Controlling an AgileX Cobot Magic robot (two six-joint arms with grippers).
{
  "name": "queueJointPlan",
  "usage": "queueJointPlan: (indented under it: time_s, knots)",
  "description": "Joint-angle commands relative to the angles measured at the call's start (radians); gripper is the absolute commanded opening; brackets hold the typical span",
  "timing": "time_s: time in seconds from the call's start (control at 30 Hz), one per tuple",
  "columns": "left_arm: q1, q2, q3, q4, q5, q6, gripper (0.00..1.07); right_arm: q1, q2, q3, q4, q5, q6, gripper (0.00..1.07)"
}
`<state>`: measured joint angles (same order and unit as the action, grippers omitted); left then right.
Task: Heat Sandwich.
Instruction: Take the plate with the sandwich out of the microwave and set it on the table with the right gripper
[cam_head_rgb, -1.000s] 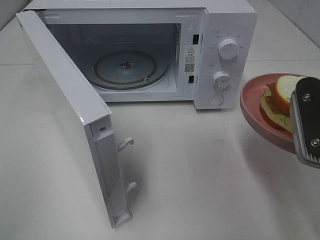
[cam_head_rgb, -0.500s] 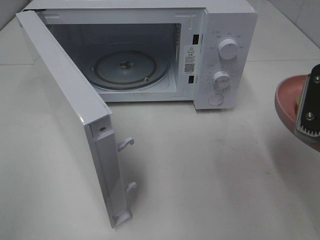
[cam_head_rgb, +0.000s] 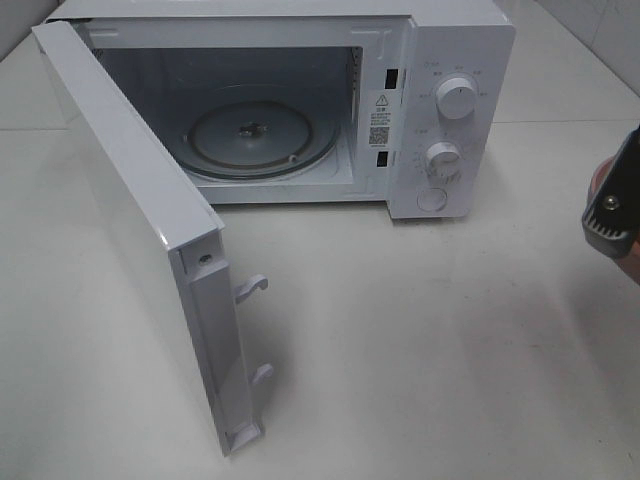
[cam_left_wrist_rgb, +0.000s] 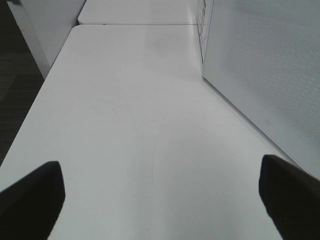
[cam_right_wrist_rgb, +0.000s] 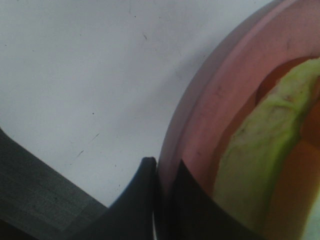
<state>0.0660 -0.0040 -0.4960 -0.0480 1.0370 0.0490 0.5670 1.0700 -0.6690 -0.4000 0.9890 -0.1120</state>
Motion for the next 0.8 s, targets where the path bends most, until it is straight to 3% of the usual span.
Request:
queueJointPlan:
  time_s: [0.03, 0.3, 0.8]
  knots:
    - [0.000, -0.026, 0.003, -0.004, -0.008, -0.002, 1.01, -0.005, 0.052, 0.000, -0.047, 0.001, 0.072, 0.00]
    - [0.000, -0.026, 0.003, -0.004, -0.008, -0.002, 1.01, -0.008, 0.197, -0.031, -0.114, -0.035, 0.329, 0.00]
    - [0.000, -0.026, 0.003, -0.004, -0.008, -0.002, 1.01, -0.041, 0.375, -0.121, -0.122, -0.036, 0.479, 0.00]
